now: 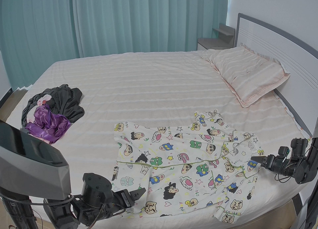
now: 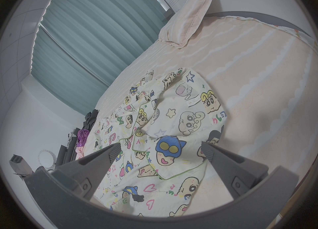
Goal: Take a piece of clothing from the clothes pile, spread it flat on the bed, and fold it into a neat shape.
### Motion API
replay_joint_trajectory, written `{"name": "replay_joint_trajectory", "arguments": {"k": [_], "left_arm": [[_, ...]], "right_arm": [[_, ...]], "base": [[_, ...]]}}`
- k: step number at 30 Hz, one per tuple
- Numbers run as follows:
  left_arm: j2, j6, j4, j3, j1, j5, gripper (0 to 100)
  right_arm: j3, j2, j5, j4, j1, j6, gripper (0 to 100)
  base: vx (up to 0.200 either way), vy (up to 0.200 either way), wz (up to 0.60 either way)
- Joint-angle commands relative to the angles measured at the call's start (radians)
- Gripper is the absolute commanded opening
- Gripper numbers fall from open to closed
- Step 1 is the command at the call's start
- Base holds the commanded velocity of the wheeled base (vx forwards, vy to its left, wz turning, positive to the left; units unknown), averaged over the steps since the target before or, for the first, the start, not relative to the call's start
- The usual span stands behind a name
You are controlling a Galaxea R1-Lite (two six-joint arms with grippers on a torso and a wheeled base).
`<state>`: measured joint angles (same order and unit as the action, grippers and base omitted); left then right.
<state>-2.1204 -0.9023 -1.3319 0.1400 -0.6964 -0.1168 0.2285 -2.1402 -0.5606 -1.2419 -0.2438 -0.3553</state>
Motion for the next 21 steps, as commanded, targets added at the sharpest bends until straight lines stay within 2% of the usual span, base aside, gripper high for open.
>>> {"name": "replay_joint_trajectory", "arguments": {"k": [1, 20, 21], "left_arm": [[-0.101, -0.058, -0.001, 0.036, 0.005, -0.014, 100], [-0.141, -0.156, -0.001, 0.098, 0.023, -0.023, 100], [-0.141, -0.156, -0.001, 0.098, 0.023, -0.024, 0]], "right_arm": [[0.0, 0.0, -0.001, -0.001, 0.0, -0.002, 100], [0.0, 0.0, -0.001, -0.002, 0.0, -0.002, 100], [0.0, 0.0, -0.001, -0.002, 0.0, -0.002, 100]], "base": [[0.0, 0.0, 0.0], [0.0, 0.0, 0.0], [0.0, 0.0, 0.0]]}}
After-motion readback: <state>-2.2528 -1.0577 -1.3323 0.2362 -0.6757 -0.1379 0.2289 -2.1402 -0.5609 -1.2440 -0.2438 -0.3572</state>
